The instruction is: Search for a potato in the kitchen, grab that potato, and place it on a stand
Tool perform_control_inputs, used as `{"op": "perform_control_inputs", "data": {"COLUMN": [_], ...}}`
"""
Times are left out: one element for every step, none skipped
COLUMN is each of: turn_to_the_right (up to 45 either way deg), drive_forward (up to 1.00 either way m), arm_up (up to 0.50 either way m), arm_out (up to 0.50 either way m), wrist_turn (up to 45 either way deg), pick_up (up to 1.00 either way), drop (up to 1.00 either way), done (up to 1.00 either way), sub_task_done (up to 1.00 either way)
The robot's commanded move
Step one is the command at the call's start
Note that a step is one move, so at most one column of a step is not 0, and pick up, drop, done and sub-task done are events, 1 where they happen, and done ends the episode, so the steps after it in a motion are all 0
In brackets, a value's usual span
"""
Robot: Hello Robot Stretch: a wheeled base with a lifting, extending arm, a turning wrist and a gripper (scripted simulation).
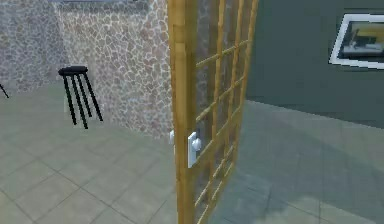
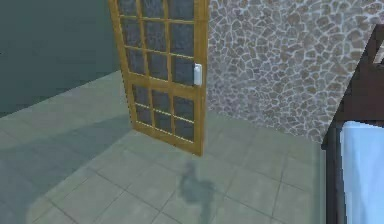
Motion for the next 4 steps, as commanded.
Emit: {"op": "perform_control_inputs", "data": {"turn_to_the_right": [45.0, 21.0, 0.0, -18.0], "drive_forward": [0.00, 0.00, 0.20, 0.00], "arm_up": [0.00, 0.00, 0.00, 0.00], "arm_out": [0.00, 0.00, 0.00, 0.00], "wrist_turn": [0.0, 0.0, 0.0, 0.0], "pick_up": [0.00, 0.00, 0.00, 0.00], "drop": [0.00, 0.00, 0.00, 0.00], "done": [0.00, 0.00, 0.00, 0.00], "sub_task_done": [0.00, 0.00, 0.00, 0.00]}}
